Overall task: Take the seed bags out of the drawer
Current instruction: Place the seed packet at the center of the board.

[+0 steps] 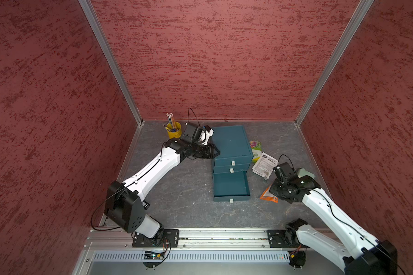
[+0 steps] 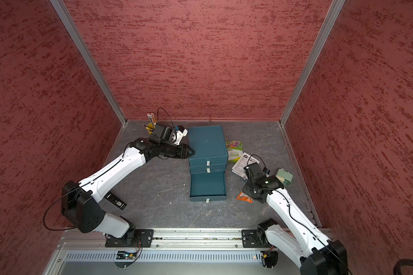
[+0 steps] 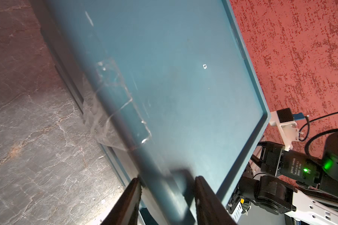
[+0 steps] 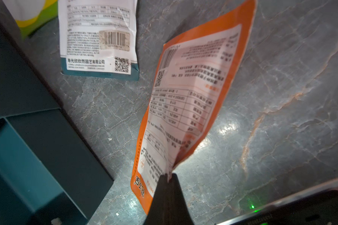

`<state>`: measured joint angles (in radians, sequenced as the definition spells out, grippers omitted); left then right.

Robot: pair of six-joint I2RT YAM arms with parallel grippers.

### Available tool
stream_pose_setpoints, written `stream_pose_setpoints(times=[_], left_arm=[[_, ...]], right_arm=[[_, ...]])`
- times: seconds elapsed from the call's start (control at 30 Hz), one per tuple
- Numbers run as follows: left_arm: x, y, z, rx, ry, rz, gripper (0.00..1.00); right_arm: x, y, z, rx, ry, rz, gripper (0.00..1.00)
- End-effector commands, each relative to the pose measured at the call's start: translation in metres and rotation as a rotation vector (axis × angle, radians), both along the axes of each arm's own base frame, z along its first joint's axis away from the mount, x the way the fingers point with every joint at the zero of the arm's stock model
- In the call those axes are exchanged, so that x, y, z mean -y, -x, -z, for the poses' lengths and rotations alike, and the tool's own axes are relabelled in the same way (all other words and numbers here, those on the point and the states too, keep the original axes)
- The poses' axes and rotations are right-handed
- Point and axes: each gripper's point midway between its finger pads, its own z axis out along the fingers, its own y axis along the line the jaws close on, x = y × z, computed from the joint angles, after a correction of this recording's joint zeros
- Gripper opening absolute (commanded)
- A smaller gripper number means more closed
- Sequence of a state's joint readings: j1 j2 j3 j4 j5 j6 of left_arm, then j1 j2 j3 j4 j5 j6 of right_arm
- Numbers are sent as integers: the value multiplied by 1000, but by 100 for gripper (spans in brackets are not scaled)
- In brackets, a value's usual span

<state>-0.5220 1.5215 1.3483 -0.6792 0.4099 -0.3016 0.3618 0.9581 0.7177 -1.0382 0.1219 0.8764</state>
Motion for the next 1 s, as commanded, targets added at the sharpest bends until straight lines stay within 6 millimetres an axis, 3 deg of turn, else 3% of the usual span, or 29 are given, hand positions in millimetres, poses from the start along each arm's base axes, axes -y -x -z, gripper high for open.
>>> stream_pose_setpoints(times=[0.0, 0.1, 0.27, 0.63, 0.97], left_arm=[[-25, 33, 74, -199, -220, 21, 47], [-24, 33, 74, -196, -215, 22, 47], [-23, 32, 73, -197, -209, 22, 47], [-23, 34, 73, -197, -211, 29, 47], [-23, 35, 73, -194, -209, 28, 47]], right_arm=[[-1, -2, -2, 6, -16, 0, 0], [1, 7, 7, -42, -11, 9, 1], [3, 17, 13, -72, -13, 26, 16], [2, 13, -3, -46, -16, 3, 42], [-37, 17, -24, 34, -143, -140, 56]])
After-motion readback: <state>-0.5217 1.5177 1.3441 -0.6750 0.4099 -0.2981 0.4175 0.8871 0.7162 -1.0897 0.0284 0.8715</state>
